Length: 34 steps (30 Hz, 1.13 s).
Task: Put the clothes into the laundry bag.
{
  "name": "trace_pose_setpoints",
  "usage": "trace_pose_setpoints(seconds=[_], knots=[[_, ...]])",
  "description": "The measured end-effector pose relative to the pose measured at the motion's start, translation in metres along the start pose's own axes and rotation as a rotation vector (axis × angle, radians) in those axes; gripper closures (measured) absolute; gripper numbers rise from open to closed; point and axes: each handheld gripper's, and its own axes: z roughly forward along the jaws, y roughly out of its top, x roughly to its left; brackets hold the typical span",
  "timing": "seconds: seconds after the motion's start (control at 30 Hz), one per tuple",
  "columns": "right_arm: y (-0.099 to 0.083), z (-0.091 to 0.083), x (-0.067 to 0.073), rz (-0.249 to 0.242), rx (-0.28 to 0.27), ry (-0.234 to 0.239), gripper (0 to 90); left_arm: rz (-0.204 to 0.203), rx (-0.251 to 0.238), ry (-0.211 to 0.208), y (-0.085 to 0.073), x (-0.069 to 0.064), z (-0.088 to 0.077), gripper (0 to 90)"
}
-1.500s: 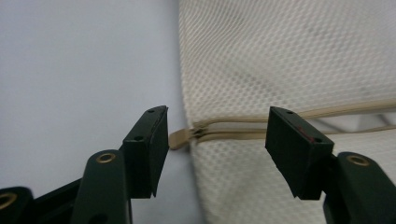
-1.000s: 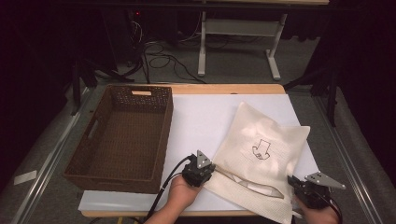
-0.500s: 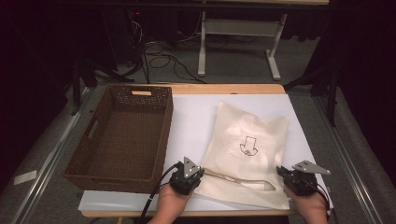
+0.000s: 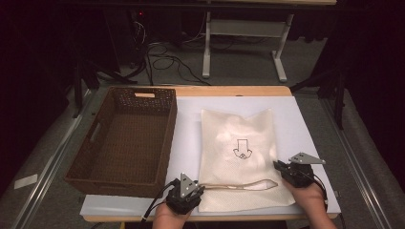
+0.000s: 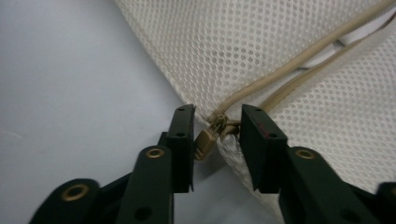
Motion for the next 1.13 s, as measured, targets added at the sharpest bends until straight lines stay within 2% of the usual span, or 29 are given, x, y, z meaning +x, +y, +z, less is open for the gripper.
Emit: trace_pose_setpoints(seconds=[0.03, 0.1, 0.23, 0.4, 0.53, 0.6, 0.67, 0.73, 0.77, 0.83, 1.07, 1.13], knots=[[-0.001, -0.001, 0.000, 0.009, -0.003, 0.008, 84.3, 0.013, -0.012, 0.007, 0.001, 0.000, -0.001, 53.2], [-0.003, -0.005, 0.002, 0.011, -0.017, 0.022, 82.8, 0.011, -0.028, 0.003, 0.004, 0.001, -0.003, 44.4], [-0.004, -0.016, 0.006, -0.002, -0.046, 0.022, 70.0, -0.002, -0.076, 0.005, 0.011, 0.003, -0.009, 32.8], [-0.003, -0.037, 0.013, -0.010, -0.141, 0.014, 51.6, -0.015, -0.129, 0.032, 0.018, 0.007, -0.013, 19.2], [-0.004, -0.053, 0.015, -0.032, -0.224, 0.007, 32.1, -0.013, -0.131, 0.045, 0.022, 0.008, -0.010, 15.1], [-0.006, -0.060, 0.016, -0.023, -0.256, 0.000, 20.3, 0.002, -0.119, 0.036, 0.024, 0.007, -0.008, 12.4], [-0.008, -0.066, 0.016, -0.009, -0.279, -0.013, 8.0, 0.031, -0.120, 0.017, 0.028, 0.004, -0.007, 4.2], [-0.011, -0.070, 0.015, 0.027, -0.291, -0.031, 0.3, 0.052, -0.138, 0.004, 0.031, 0.001, -0.008, 0.0], [-0.013, -0.072, 0.015, 0.040, -0.292, -0.040, 0.3, 0.061, -0.157, 0.002, 0.032, 0.001, -0.010, 0.0], [-0.015, -0.074, 0.014, 0.037, -0.293, -0.051, 0.3, 0.072, -0.176, 0.010, 0.032, 0.000, -0.011, 0.0], [-0.017, -0.077, 0.012, 0.039, -0.294, -0.070, 0.3, 0.044, -0.178, 0.018, 0.033, 0.004, -0.011, 0.3], [-0.017, -0.076, 0.012, 0.032, -0.295, -0.064, 0.3, 0.040, -0.185, 0.030, 0.032, 0.005, -0.012, 3.9]])
